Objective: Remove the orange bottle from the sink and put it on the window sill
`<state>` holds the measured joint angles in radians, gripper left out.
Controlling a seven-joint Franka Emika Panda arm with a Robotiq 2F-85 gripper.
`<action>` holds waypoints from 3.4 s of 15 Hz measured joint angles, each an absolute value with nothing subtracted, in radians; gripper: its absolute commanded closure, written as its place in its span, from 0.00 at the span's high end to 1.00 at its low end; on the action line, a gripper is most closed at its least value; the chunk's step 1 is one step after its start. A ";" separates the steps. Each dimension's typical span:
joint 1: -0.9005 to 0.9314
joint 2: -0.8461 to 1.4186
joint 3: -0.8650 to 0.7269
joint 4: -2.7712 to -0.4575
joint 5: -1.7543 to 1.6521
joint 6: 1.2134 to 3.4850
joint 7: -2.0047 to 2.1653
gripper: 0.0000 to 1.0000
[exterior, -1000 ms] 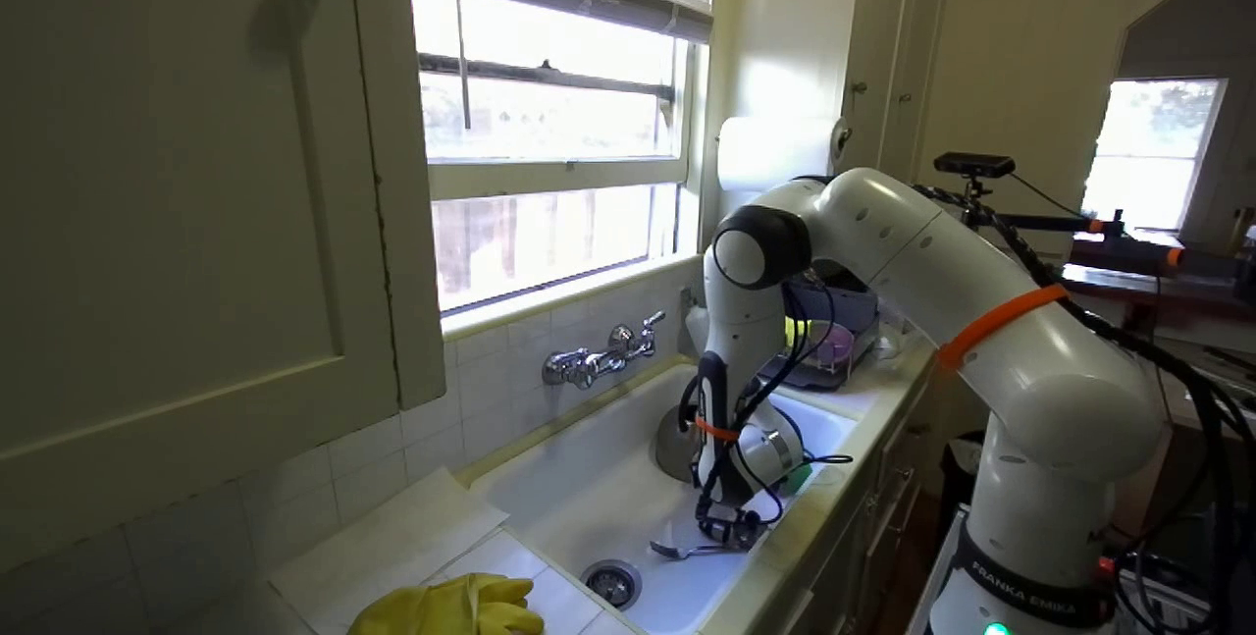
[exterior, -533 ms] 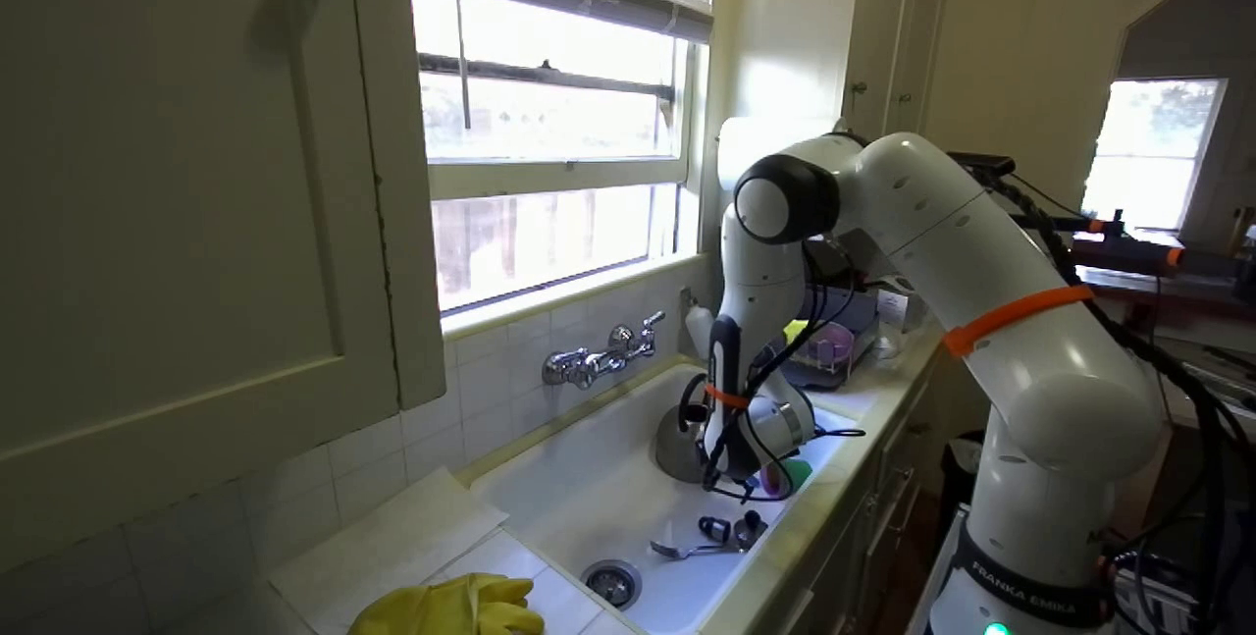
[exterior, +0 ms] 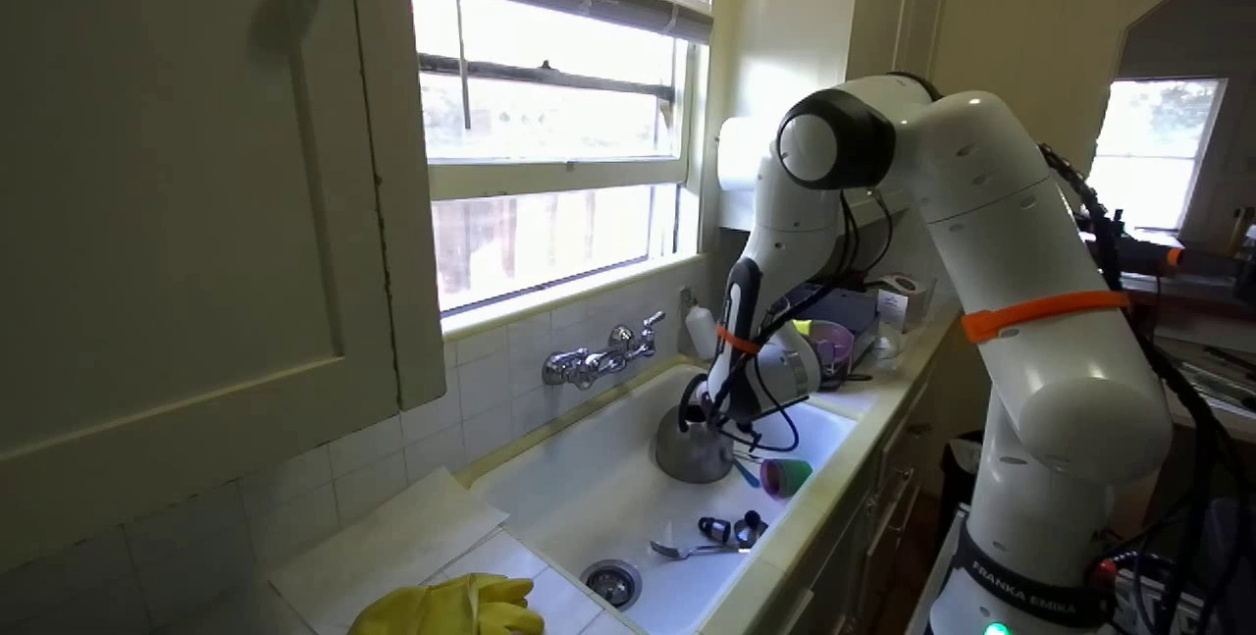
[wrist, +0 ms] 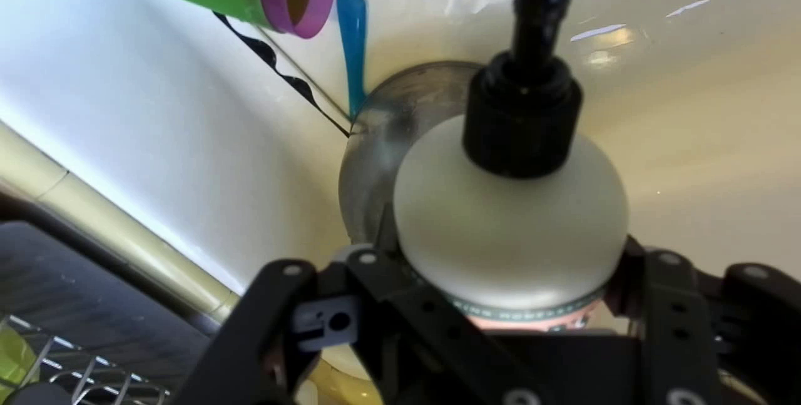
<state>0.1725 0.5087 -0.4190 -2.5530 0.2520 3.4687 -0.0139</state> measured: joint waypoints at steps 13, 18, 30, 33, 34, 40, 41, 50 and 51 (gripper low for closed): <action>0.497 0.398 -0.785 -2.524 0.248 3.181 -0.177 0.45; 0.548 0.414 -0.860 -2.514 0.234 3.198 -0.194 0.45; 0.933 0.631 -1.337 -2.448 0.027 3.248 -0.302 0.45; 0.964 0.672 -1.387 -2.435 -0.055 3.286 -0.319 0.45; 0.973 0.687 -1.403 -2.430 -0.077 3.300 -0.330 0.45; 1.011 0.771 -1.476 -2.391 -0.173 3.369 -0.426 0.45; 1.016 0.783 -1.484 -2.384 -0.191 3.378 -0.445 0.45; 1.024 0.819 -1.497 -2.358 -0.270 3.421 -0.535 0.45; 1.024 0.819 -1.497 -2.358 -0.271 3.421 -0.535 0.45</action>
<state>1.0244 0.8193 -1.4968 -2.3584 -0.2710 3.4210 -0.5354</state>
